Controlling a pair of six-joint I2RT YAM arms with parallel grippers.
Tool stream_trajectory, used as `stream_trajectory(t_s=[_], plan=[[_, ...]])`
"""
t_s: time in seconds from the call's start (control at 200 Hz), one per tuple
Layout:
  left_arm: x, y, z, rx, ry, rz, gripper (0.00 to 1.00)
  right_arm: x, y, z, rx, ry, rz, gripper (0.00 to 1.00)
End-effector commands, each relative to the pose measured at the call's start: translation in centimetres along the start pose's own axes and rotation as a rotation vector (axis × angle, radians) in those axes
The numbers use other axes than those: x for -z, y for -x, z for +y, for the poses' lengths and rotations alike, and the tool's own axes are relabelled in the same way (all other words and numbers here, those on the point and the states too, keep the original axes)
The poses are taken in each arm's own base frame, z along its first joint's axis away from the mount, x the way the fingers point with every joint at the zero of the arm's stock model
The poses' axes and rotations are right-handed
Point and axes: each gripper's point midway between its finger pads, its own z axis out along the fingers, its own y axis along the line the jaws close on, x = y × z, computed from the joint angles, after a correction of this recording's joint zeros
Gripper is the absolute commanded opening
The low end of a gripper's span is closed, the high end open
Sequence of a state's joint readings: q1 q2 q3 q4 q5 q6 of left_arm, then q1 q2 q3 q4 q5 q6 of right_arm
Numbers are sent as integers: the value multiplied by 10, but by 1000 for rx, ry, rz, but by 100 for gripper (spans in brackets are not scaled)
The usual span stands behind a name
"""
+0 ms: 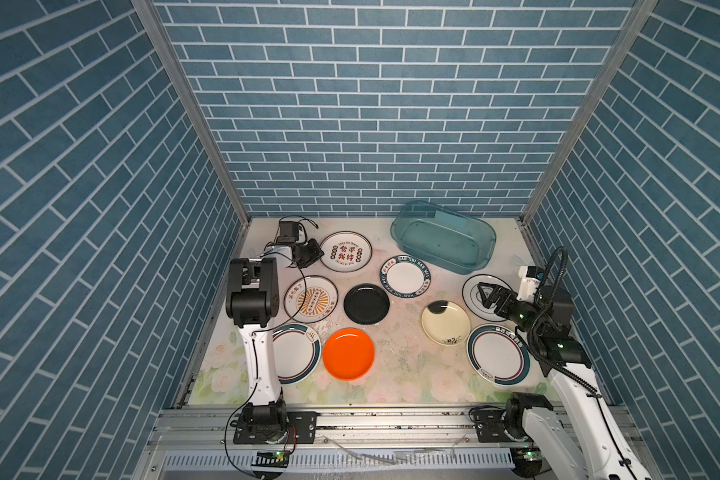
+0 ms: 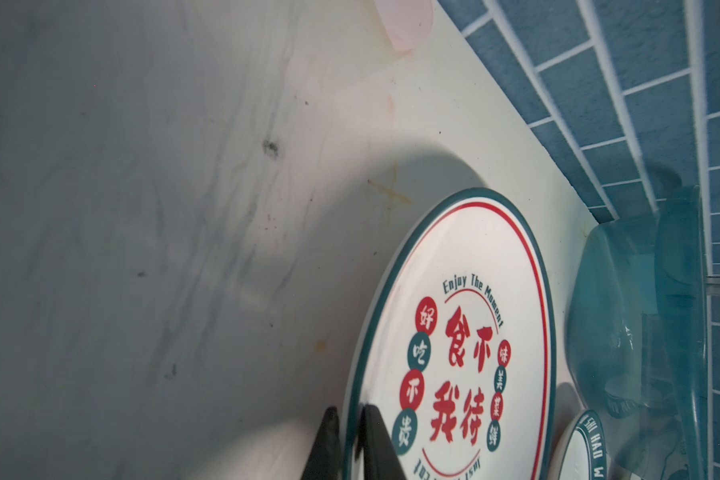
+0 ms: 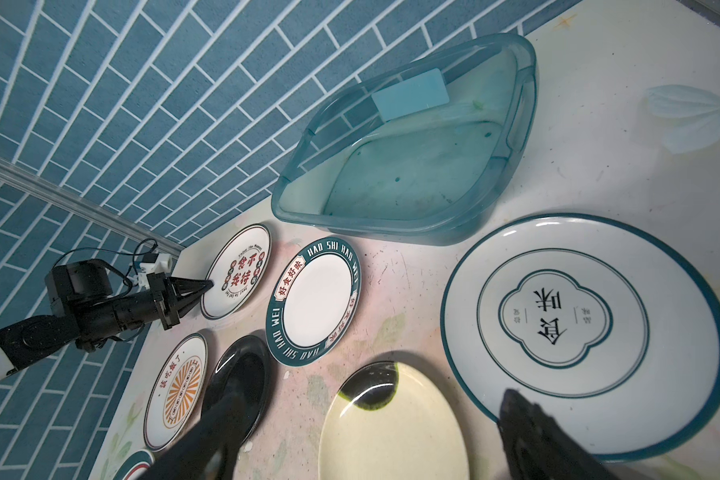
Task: Place the plates into the plastic bin on the countertop
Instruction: 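Grip the plate rim with the left gripper, tilt it upright while the right approaches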
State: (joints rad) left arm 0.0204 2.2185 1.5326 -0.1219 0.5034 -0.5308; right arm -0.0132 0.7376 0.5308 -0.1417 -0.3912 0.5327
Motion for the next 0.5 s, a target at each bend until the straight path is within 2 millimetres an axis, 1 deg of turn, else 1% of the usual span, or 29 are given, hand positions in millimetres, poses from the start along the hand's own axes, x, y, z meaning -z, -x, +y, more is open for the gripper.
stream_trajectory(t_s=[0.0, 0.04, 0.175, 0.29, 0.365, 0.475, 0.495], plan=[[-1, -8, 12, 14, 41, 31, 0, 2, 7, 0, -41, -17, -21, 95], [2, -7, 9, 14, 39, 29, 0, 4, 8, 2, -47, -21, -16, 95], [21, 0, -3, 8, 35, -6, 0, 9, 11, 7, -54, -20, -3, 95], [42, 5, -20, 11, -1, -44, 0, 11, 12, 8, -74, -28, 3, 94], [52, 3, -29, 32, -37, -55, 0, 9, 12, 8, -87, -24, 17, 94], [70, -1, -43, 63, -87, -79, 0, 2, 12, 18, -102, 21, 64, 93], [72, -4, -44, 71, -93, -79, 0, 1, 13, 20, -107, 32, 72, 92]])
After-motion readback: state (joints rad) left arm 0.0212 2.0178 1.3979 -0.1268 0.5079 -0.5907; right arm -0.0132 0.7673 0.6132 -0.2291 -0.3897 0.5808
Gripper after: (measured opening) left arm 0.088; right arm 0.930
